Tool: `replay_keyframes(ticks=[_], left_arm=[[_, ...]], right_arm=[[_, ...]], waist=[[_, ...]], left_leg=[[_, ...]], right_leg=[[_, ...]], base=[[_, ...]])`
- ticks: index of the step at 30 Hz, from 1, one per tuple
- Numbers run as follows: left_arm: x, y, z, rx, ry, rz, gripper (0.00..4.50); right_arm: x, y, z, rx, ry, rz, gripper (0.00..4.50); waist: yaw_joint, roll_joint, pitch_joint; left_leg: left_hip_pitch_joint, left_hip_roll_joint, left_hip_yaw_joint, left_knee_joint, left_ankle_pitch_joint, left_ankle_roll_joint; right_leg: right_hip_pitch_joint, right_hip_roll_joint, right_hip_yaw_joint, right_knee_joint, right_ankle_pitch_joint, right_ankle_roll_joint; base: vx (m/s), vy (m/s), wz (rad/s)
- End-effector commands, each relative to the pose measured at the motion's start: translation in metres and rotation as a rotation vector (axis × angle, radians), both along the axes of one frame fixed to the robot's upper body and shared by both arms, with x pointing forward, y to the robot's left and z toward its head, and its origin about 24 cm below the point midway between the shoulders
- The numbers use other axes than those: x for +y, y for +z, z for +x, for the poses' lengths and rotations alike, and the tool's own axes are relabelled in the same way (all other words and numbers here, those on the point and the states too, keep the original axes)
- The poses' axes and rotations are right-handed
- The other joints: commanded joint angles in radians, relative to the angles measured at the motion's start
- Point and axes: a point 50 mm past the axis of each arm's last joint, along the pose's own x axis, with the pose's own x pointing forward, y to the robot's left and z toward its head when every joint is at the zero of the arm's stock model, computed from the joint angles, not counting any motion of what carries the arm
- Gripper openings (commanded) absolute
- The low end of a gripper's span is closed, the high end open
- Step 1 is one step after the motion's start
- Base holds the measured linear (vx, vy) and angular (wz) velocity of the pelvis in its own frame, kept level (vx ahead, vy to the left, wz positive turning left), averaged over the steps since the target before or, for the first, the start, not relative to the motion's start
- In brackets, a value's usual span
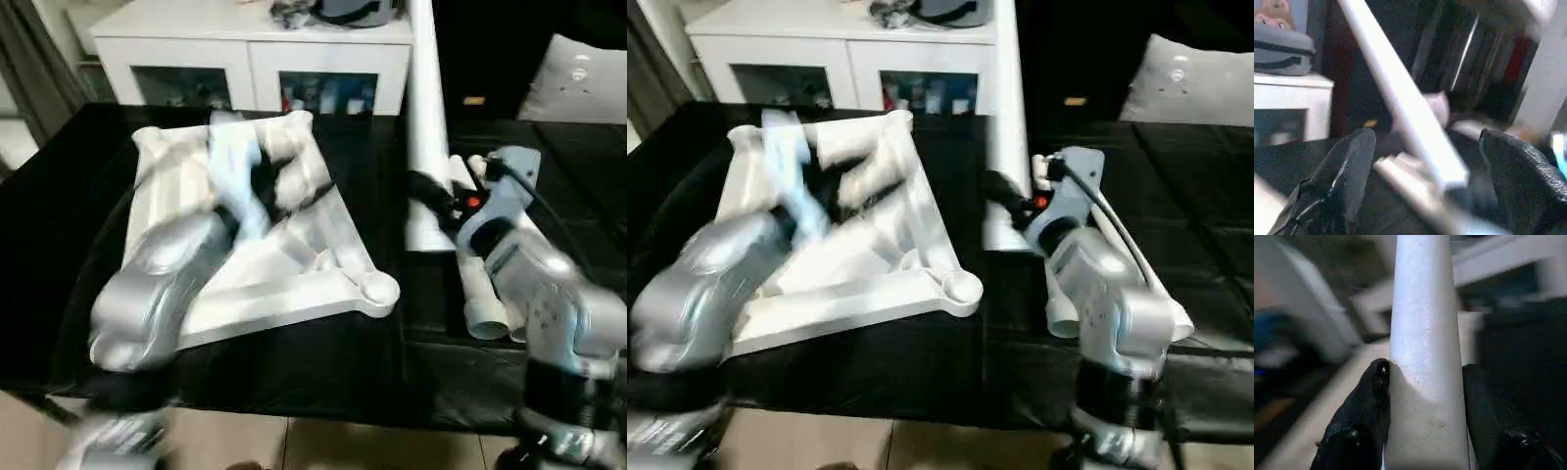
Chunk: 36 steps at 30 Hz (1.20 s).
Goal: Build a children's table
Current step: Pick table leg
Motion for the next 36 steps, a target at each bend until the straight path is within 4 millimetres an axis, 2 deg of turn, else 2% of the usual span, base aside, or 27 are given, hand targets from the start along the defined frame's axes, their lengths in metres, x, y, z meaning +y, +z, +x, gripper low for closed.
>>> replay_keyframes(ticks=[1,3,6,8,13,14,17,18,21,22,25,26,30,31,36], left_arm=[[-0.002,0.002,0.006,0.071,0.002,-0.081,3.84],[-0.007,0.003,0.008,0.108,-0.006,-0.133,3.84],[-0.016,0.008,0.008,0.140,-0.054,-0.221,3.84],[-0.020,0.010,0.005,0.137,-0.090,-0.249,3.84],[-0.023,0.013,0.001,0.154,-0.135,-0.297,3.84],[-0.024,0.014,0.001,0.158,-0.139,-0.302,3.65],[-0.023,0.015,0.002,0.152,-0.139,-0.311,3.54],[-0.022,0.015,0.002,0.136,-0.135,-0.310,3.36],[-0.021,0.013,0.003,0.119,-0.112,-0.280,3.11],[-0.021,0.013,0.003,0.121,-0.109,-0.275,3.11],[-0.021,0.012,0.004,0.127,-0.106,-0.271,2.75],[-0.022,0.012,0.004,0.128,-0.105,-0.277,2.71],[-0.022,0.011,0.004,0.124,-0.103,-0.284,2.37],[-0.023,0.011,0.004,0.120,-0.105,-0.287,2.37],[-0.023,0.011,0.003,0.115,-0.108,-0.308,1.93]], right_arm=[[0.005,0.008,-0.009,-0.078,0.111,0.081,1.86],[0.007,0.007,-0.012,-0.083,0.143,0.101,1.86],[0.009,0.007,-0.018,-0.105,0.205,0.128,1.86],[0.011,0.007,-0.021,-0.112,0.232,0.138,1.86],[0.012,0.006,-0.025,-0.126,0.265,0.151,1.86],[0.012,0.006,-0.025,-0.128,0.268,0.149,1.86],[0.013,0.005,-0.026,-0.135,0.271,0.138,1.86],[0.013,0.005,-0.026,-0.137,0.273,0.128,1.86],[0.017,0.003,-0.027,-0.145,0.282,0.055,1.86],[0.018,0.002,-0.028,-0.146,0.284,0.045,1.86],[0.021,0.001,-0.029,-0.149,0.289,0.032,1.86],[0.022,0.001,-0.028,-0.149,0.287,0.032,1.86],[0.022,0.001,-0.027,-0.152,0.278,0.028,1.86],[0.022,0.000,-0.027,-0.151,0.275,0.027,1.86],[0.022,-0.002,-0.026,-0.151,0.275,0.008,1.86]], waist=[[0.009,-0.017,-0.062],[0.015,-0.017,-0.061],[0.024,-0.021,-0.060],[0.026,-0.024,-0.060],[0.028,-0.025,-0.059],[0.028,-0.024,-0.059],[0.027,-0.025,-0.057],[0.027,-0.023,-0.058],[0.027,-0.024,-0.059],[0.026,-0.024,-0.059],[0.027,-0.025,-0.060],[0.026,-0.019,-0.060],[0.025,-0.023,-0.061],[0.026,-0.030,-0.062],[0.024,-0.025,-0.063]], left_leg=[[-0.003,0.068,-0.019,-0.060,-0.029,0.083],[-0.003,0.069,-0.020,-0.060,-0.027,0.092],[-0.003,0.069,-0.020,-0.061,-0.038,0.086],[-0.001,0.071,-0.021,-0.062,-0.031,0.085],[-0.003,0.070,-0.022,-0.063,-0.026,0.086],[-0.004,0.070,-0.022,-0.063,-0.025,0.084],[-0.003,0.070,-0.022,-0.064,-0.032,0.079],[-0.003,0.071,-0.022,-0.064,-0.033,0.077],[-0.004,0.071,-0.023,-0.064,-0.022,0.075],[-0.003,0.071,-0.023,-0.064,-0.020,0.075],[-0.004,0.071,-0.023,-0.063,-0.016,0.077],[-0.004,0.071,-0.023,-0.062,-0.013,0.080],[-0.006,0.071,-0.023,-0.061,-0.010,0.086],[-0.007,0.071,-0.023,-0.061,-0.001,0.092],[-0.006,0.073,-0.022,-0.057,0.020,0.104]], right_leg=[[0.060,-0.087,0.049,-0.063,0.000,-0.266],[0.058,-0.085,0.048,-0.065,-0.022,-0.259],[0.058,-0.088,0.048,-0.072,-0.078,-0.242],[0.055,-0.087,0.048,-0.072,-0.083,-0.228],[0.055,-0.087,0.047,-0.074,-0.090,-0.217],[0.055,-0.087,0.047,-0.074,-0.096,-0.210],[0.054,-0.086,0.047,-0.077,-0.110,-0.205],[0.054,-0.087,0.048,-0.077,-0.111,-0.202],[0.054,-0.086,0.047,-0.075,-0.088,-0.192],[0.055,-0.086,0.048,-0.074,-0.079,-0.192],[0.056,-0.088,0.048,-0.072,-0.068,-0.196],[0.054,-0.087,0.048,-0.071,-0.060,-0.202],[0.055,-0.086,0.047,-0.071,-0.042,-0.210],[0.058,-0.088,0.048,-0.067,-0.029,-0.214],[0.054,-0.085,0.047,-0.062,0.014,-0.228]], base=[[0.000,0.000,0.00],[0.000,0.000,0.00],[0.000,0.000,0.00],[0.000,0.000,0.00],[0.000,0.000,0.00],[0.000,0.000,0.00],[0.000,0.000,0.00],[0.000,0.000,0.00],[0.000,0.000,0.00],[0.000,0.000,0.00],[0.000,0.000,0.00],[0.000,0.000,0.00],[0.000,0.000,0.00],[0.000,0.000,0.00],[0.000,0.000,0.00]])
